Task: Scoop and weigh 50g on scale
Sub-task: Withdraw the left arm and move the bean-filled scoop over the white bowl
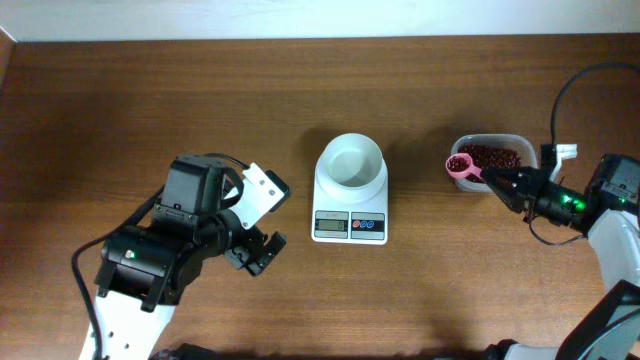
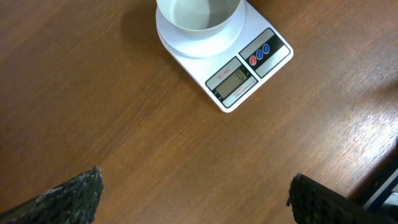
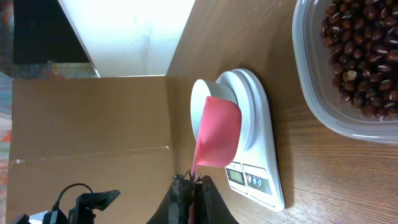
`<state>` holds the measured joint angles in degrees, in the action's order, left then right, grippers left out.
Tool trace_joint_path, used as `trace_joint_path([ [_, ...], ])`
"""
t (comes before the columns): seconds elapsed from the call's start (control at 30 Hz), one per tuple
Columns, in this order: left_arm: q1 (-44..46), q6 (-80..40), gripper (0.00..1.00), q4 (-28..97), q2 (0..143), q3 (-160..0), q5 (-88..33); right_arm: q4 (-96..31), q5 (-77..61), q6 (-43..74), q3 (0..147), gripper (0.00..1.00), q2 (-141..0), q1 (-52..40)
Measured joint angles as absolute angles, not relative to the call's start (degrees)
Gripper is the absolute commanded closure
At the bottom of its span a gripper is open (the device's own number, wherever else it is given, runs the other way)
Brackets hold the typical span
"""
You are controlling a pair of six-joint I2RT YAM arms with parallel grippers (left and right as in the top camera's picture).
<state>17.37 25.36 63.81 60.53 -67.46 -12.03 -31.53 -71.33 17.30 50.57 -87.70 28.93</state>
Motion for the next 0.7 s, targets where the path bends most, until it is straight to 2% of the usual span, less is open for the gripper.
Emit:
trace_joint_path([
  [0.1, 17.26, 27.09, 0.01, 64.2, 60.53, -67.46, -13.15, -32.16, -71.33, 17.34, 50.57, 0.96, -87.7, 28.93],
  [0.17, 14.15, 32.53, 0.01, 70.37, 61.45, -69.78, -19.4, -32.18, -71.33, 17.34, 50.57, 0.96, -87.7, 28.93],
  [0.3, 8.14, 42.57, 0.01, 79.48, 65.04, -75.55, -22.9, -32.6, -71.35, 17.32, 50.57, 0.96, -87.7, 28.86],
  [0.5, 8.05, 45.04, 0.01, 73.41, 67.31, -76.73, -23.83, -32.8, -77.08, 13.28, 50.57, 0.96, -87.7, 27.79],
  [0.7, 8.05, 45.04, 0.01, 73.36, 67.35, -76.73, -23.83, -30.44, -77.67, 13.08, 50.57, 0.96, -87.72, 18.5],
])
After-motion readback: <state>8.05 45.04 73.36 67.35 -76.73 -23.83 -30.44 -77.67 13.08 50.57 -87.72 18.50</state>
